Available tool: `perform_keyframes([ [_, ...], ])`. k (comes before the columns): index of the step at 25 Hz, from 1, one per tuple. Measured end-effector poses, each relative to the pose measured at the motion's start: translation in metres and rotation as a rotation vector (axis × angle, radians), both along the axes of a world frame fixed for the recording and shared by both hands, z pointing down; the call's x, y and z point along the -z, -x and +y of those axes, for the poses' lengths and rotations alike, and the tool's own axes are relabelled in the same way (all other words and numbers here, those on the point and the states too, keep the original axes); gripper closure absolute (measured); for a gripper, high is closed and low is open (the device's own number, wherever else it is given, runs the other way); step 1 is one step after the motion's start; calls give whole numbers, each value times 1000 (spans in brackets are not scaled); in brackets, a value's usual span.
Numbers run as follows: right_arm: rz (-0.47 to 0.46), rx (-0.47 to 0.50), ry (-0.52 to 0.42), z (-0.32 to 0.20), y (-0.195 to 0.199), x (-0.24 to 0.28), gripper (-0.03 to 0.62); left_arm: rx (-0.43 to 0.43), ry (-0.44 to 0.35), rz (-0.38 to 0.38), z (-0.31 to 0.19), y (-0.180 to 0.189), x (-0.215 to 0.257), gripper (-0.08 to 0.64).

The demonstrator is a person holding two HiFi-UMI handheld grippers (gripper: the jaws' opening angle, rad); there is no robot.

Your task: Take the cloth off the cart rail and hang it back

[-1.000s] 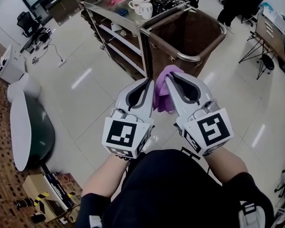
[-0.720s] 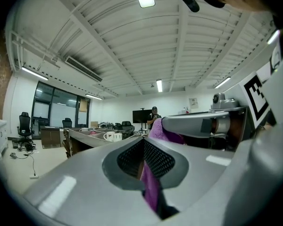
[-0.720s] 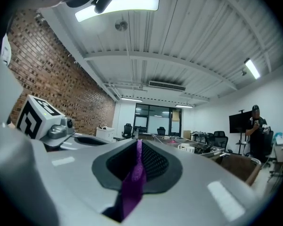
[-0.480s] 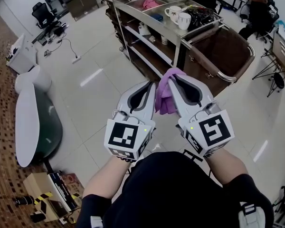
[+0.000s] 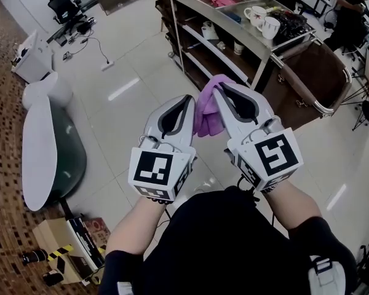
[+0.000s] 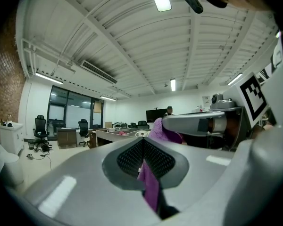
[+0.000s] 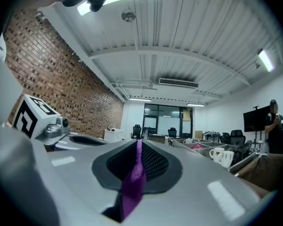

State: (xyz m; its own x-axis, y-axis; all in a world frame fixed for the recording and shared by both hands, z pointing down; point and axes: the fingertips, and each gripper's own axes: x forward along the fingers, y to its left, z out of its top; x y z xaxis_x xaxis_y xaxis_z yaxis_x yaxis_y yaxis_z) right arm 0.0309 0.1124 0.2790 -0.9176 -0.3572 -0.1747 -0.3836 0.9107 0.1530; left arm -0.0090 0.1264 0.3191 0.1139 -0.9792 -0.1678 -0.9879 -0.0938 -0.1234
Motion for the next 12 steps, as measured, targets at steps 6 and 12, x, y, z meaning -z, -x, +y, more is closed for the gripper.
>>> perform_keyframes([
  [6, 23, 50, 14, -7, 59, -19, 561, 65, 14, 36, -1, 61, -23, 561],
  [12, 33, 102, 30, -38, 115, -35, 561, 150, 41, 59, -27, 123, -45, 561],
])
